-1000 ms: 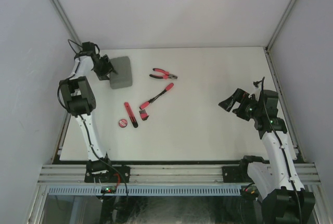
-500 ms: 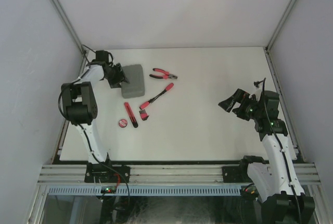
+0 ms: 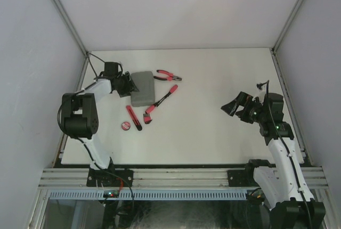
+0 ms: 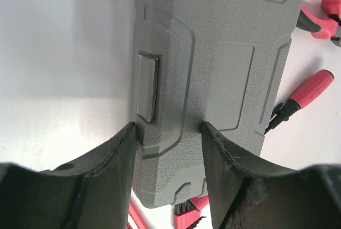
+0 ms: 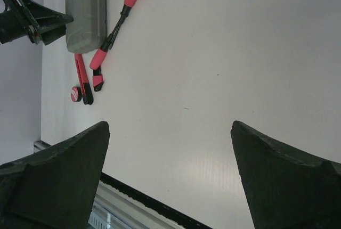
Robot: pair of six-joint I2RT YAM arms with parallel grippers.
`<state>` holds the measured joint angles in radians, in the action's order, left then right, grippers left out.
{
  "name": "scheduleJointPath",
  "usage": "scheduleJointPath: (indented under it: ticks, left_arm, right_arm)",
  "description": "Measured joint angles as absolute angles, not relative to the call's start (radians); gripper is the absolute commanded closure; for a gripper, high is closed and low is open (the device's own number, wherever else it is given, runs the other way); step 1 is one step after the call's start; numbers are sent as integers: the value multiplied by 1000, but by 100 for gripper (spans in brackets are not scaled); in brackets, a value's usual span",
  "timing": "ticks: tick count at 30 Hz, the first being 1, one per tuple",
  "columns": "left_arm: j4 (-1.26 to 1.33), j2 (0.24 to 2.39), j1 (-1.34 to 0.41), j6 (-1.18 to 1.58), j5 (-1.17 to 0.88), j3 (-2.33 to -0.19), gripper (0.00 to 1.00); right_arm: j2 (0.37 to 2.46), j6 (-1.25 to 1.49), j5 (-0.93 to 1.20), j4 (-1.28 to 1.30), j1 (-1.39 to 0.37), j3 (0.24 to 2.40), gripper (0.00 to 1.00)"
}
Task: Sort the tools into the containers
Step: Move the storage box to the center of the board.
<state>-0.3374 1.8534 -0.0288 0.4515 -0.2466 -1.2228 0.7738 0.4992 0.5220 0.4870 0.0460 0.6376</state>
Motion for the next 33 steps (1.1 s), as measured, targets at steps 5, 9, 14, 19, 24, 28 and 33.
scheduleJointPath:
  ticks: [5, 9, 14, 19, 24, 28, 33]
  left_arm:
    - [-255, 1819, -94, 472, -241, -1151, 48]
    - [-189, 1796, -167, 487, -244, -1097, 48]
    - [-132, 1768, -234, 524, -269, -1036, 48]
    - [-121, 1753, -282, 551, -266, -1015, 48]
    - [-120, 1747, -328, 574, -262, -1007, 48]
    - [-122, 1740, -365, 577, -249, -1002, 46]
    - [-139, 1728, -382, 576, -237, -997, 40]
  right_arm:
    - [768, 505, 511, 490, 29, 638, 5]
    - [768, 505, 501, 491, 11, 638, 5]
    - [767, 505, 488, 494, -3, 638, 5]
    - [765, 505, 471, 506, -18, 638, 5]
    - [765, 506, 445, 516, -44, 638, 5]
    - [765, 513, 425, 517, -72, 638, 5]
    - [765, 520, 400, 517, -94, 638, 5]
